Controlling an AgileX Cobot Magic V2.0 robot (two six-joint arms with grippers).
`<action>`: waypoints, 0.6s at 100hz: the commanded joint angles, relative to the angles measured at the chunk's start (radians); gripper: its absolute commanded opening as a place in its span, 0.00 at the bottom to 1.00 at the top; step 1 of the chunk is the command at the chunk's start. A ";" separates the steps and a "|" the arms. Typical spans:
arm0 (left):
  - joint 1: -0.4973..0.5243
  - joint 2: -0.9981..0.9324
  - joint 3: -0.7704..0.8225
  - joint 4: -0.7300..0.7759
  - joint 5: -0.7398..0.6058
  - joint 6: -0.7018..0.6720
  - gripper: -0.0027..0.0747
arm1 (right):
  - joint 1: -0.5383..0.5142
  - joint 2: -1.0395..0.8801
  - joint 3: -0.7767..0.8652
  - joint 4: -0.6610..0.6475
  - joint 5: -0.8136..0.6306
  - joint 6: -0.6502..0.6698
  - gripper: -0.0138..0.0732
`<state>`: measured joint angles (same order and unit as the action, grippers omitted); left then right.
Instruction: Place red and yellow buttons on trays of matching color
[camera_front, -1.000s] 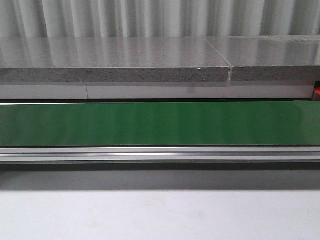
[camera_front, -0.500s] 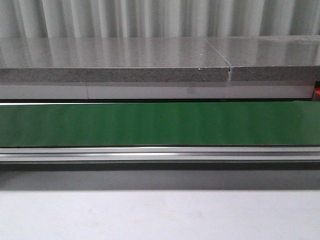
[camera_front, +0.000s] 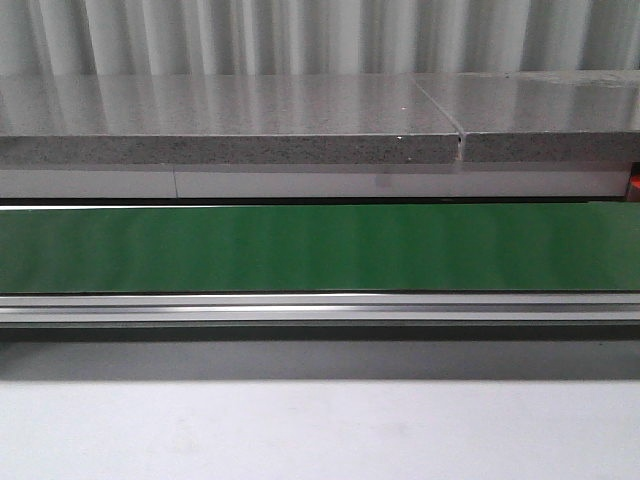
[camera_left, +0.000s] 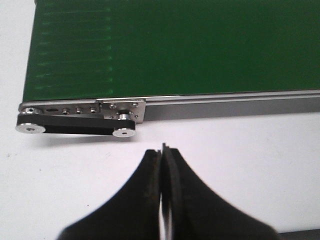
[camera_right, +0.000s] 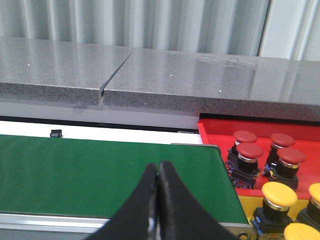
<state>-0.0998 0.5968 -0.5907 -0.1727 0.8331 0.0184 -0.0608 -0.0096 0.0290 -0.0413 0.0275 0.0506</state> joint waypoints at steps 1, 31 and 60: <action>-0.007 0.002 -0.027 -0.012 -0.062 0.001 0.01 | -0.002 -0.017 -0.006 -0.014 -0.082 0.004 0.08; -0.007 0.002 -0.027 -0.012 -0.062 0.001 0.01 | -0.002 -0.017 -0.006 -0.014 -0.082 0.004 0.08; -0.026 0.002 -0.027 -0.013 -0.062 0.001 0.01 | -0.002 -0.017 -0.006 -0.014 -0.081 0.004 0.08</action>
<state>-0.1129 0.5968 -0.5907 -0.1727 0.8331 0.0184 -0.0608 -0.0096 0.0290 -0.0413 0.0275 0.0528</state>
